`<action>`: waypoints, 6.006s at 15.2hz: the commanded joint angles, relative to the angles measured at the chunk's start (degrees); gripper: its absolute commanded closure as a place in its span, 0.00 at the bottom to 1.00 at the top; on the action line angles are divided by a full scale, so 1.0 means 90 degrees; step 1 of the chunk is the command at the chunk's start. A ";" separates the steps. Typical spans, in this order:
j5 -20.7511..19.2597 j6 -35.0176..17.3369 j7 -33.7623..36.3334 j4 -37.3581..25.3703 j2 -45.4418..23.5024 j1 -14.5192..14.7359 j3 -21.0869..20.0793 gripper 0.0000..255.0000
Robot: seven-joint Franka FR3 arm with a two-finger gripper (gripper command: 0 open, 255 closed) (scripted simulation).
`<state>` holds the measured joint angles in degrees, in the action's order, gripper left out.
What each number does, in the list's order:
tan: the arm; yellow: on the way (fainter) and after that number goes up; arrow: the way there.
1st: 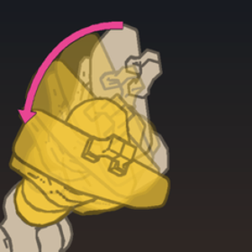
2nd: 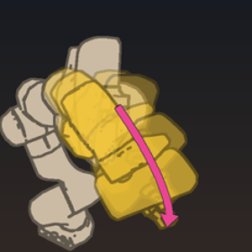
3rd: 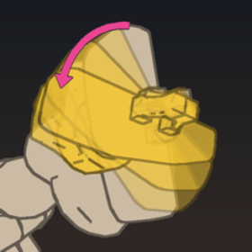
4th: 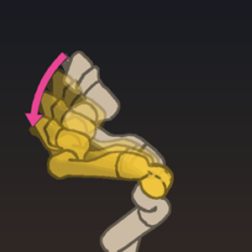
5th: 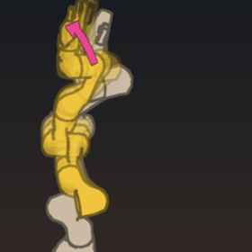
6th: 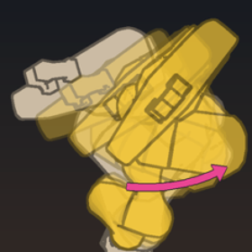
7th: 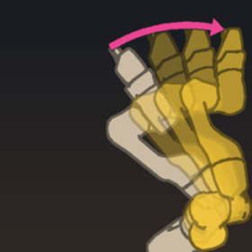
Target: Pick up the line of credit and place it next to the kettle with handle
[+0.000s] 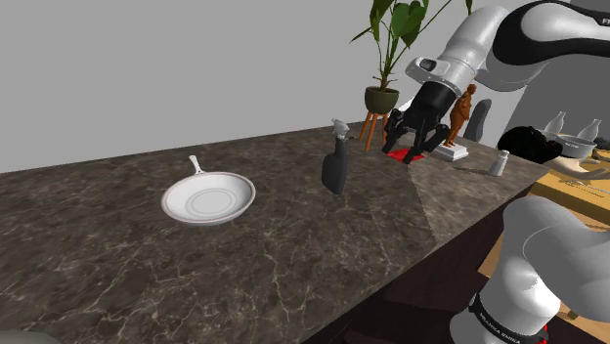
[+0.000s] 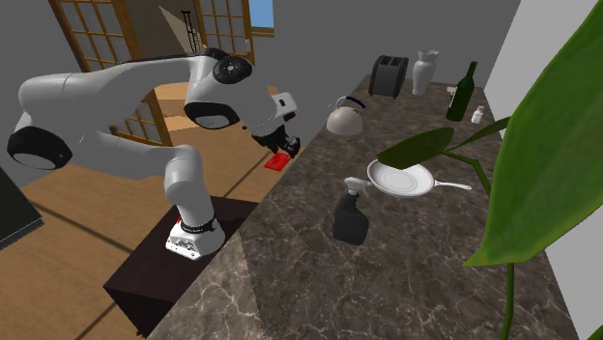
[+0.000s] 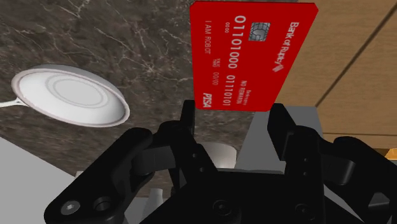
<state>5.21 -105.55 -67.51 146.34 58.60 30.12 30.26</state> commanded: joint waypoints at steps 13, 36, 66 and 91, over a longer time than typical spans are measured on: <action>0.1044 -0.1690 0.0980 -0.0555 -0.1811 0.1282 -0.1040 1.00; 0.2284 -0.2853 0.2158 -0.4622 -0.6661 0.2745 -0.1868 1.00; 0.3196 -0.4194 0.1546 -0.5083 -0.8530 0.2755 -0.2261 1.00; 0.4321 -0.5392 0.0297 -0.4664 -0.9438 0.2437 -0.2809 1.00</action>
<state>44.05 -154.04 -64.77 104.35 -26.33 52.08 5.01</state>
